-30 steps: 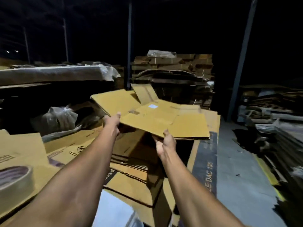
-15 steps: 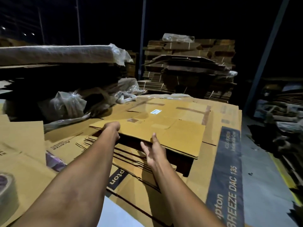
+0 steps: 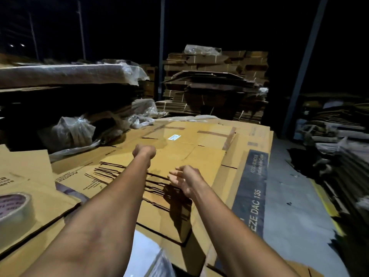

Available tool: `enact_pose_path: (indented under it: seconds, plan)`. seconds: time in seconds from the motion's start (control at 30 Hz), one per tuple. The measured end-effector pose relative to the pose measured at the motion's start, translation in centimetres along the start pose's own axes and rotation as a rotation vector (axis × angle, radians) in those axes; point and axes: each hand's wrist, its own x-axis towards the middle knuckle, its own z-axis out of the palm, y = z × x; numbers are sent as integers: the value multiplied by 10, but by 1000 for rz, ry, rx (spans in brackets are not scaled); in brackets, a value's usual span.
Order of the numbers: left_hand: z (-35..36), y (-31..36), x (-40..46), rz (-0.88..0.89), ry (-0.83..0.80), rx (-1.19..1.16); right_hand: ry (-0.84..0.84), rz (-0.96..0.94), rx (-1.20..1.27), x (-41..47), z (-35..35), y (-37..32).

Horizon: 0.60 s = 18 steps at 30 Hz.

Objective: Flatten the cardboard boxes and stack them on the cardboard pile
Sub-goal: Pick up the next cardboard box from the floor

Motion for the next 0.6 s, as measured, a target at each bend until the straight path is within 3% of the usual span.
enact_pose_path:
  seconds: [0.2,0.4,0.6]
  plan:
    - [75,9,-129,175,-509,16,162,-239,-168,-38,-93,-36]
    - [182,-22,-291,320,-838,75,426,-509,-411,-122,-270,-62]
    - [279,-130,-438,374,-1108,152,700,-452,-778,-225,-492,-10]
